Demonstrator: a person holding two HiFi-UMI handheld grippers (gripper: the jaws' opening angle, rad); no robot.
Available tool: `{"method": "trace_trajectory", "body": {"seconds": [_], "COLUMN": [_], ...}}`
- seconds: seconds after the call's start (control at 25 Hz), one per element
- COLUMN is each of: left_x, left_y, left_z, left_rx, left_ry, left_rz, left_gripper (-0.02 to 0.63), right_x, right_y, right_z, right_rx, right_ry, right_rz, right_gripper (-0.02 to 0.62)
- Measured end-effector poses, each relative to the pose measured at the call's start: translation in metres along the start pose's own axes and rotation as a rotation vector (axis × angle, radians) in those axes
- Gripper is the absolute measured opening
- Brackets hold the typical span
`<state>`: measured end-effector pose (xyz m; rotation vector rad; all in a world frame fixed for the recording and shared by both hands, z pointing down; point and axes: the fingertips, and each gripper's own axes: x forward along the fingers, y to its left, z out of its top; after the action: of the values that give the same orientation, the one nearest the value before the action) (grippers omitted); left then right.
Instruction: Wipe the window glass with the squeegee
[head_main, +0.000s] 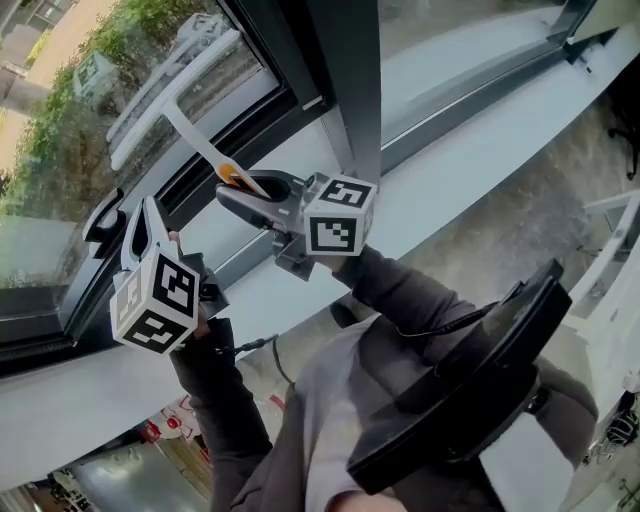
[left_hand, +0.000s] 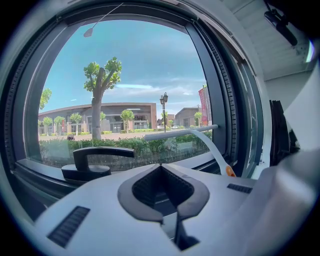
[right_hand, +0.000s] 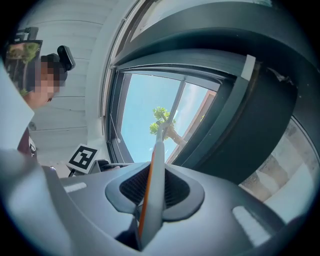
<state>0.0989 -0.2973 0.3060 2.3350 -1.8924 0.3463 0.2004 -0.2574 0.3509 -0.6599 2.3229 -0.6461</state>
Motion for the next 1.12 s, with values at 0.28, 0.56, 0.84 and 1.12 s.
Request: {"method": "trace_trajectory", "body": {"seconds": [0.28,0.56,0.84,1.12], "left_x": [0.003,0.004,-0.002,0.0], "left_y": [-0.003,-0.005,-0.015,-0.012], "left_z": [-0.001,-0.002,-0.018,-0.016], "left_rx": [0.003,0.005,-0.005,-0.006], "left_ry": [0.014,0.004,0.03,0.011], "left_rz": [-0.015,-0.027,-0.05,-0.058], "left_gripper": [0.002,0.002,0.002,0.002], "right_x": [-0.003,-0.008,-0.024,-0.025], "right_y": [-0.003,-0.012,-0.015,-0.022], "right_z": [-0.008,-0.018,-0.032,-0.039], "right_rx": [0.026,0.054,0.092,0.138], "right_ry": [0.008,0.017,0.028,0.044], "right_rz": [-0.013,-0.019,-0.048,-0.077], "right_gripper": [0.058,0.06,0.06,0.058]}}
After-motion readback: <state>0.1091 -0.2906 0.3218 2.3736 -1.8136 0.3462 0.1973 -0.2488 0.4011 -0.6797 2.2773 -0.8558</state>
